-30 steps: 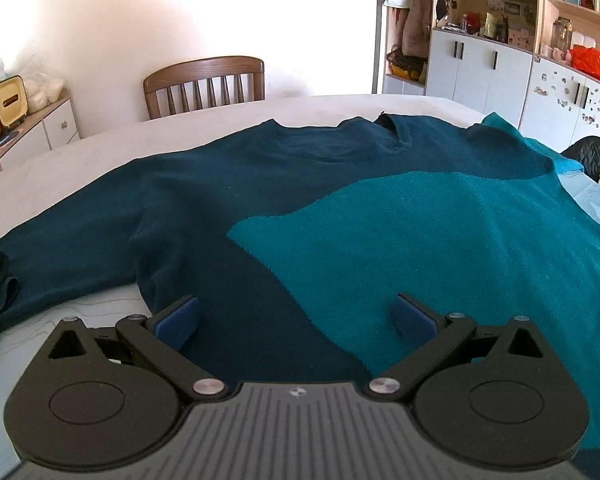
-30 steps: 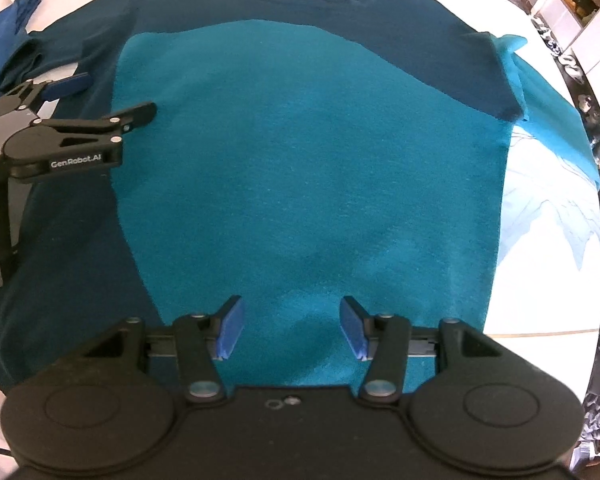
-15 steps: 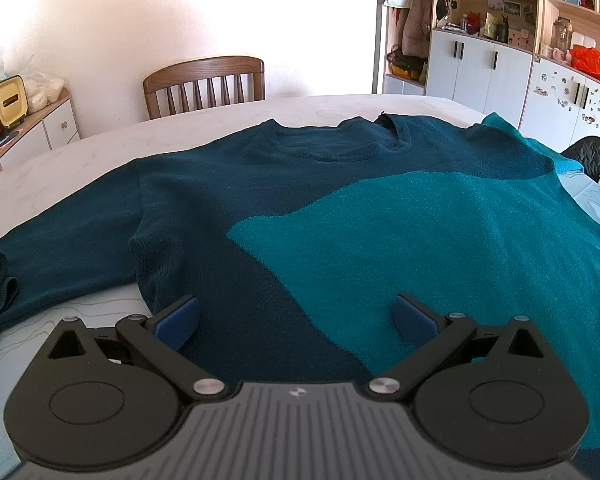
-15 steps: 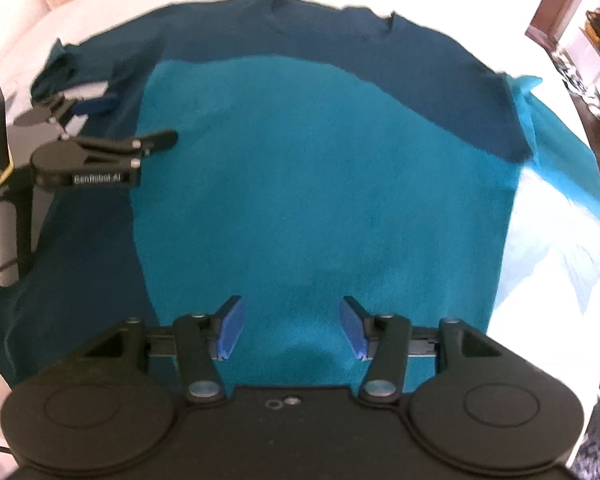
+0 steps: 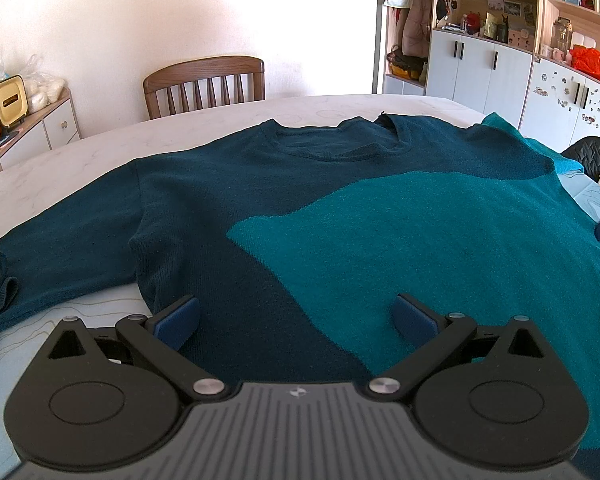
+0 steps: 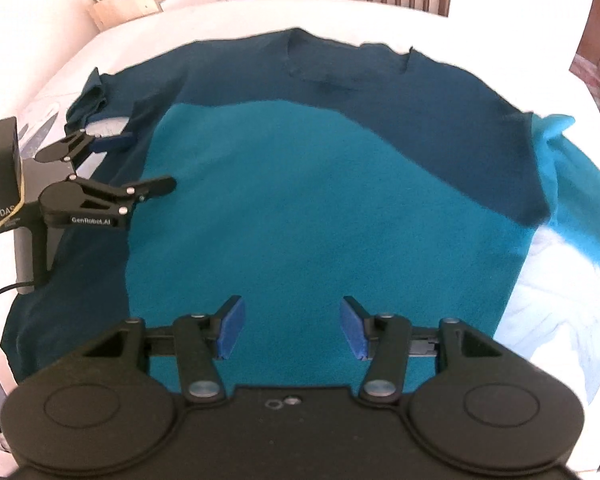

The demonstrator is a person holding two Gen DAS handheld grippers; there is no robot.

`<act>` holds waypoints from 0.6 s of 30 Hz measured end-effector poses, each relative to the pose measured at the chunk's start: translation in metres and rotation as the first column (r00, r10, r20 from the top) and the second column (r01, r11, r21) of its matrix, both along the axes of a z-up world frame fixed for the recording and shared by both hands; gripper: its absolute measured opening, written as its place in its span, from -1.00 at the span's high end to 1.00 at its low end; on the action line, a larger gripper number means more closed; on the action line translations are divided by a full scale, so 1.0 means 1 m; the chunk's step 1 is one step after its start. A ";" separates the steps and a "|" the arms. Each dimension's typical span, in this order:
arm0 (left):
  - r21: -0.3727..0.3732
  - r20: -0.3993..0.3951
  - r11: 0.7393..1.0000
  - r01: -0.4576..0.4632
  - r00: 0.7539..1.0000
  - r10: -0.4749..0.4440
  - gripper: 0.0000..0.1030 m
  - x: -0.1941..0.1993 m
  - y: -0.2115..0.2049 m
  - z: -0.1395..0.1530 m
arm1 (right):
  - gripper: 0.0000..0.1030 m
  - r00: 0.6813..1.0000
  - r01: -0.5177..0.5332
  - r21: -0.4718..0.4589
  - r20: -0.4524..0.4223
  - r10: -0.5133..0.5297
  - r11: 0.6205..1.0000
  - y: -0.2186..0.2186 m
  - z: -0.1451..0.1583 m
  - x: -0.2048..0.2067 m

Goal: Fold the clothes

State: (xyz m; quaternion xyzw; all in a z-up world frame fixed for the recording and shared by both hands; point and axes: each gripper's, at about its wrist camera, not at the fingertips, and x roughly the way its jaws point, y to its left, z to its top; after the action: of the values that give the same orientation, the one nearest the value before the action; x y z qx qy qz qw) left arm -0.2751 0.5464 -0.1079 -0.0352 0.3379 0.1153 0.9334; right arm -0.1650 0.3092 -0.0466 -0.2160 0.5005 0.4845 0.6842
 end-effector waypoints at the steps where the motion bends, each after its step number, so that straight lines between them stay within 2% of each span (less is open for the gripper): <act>1: 0.000 0.000 1.000 0.000 1.000 0.000 -1.00 0.000 0.000 0.000 | -1.00 1.000 0.000 0.003 -0.004 0.000 1.000 0.000 0.001 0.002; 8: 0.000 0.000 1.000 0.000 1.000 0.000 -1.00 0.000 0.000 0.000 | -1.00 1.000 -0.020 0.024 -0.009 0.020 1.000 0.002 0.002 0.000; 14: -0.001 0.001 1.000 0.001 1.000 -0.001 -1.00 0.000 0.000 0.000 | -1.00 1.000 -0.026 -0.026 -0.010 0.026 0.999 -0.003 -0.006 -0.011; 18: -0.001 0.001 1.000 0.001 1.000 -0.001 -1.00 0.000 0.000 0.000 | -1.00 1.000 0.017 -0.060 -0.018 -0.018 0.998 -0.011 -0.012 -0.020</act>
State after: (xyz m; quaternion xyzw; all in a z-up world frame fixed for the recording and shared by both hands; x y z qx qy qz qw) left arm -0.2753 0.5469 -0.1081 -0.0353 0.3377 0.1146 0.9336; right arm -0.1847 0.2979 -0.0584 -0.2276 0.5230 0.4652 0.6769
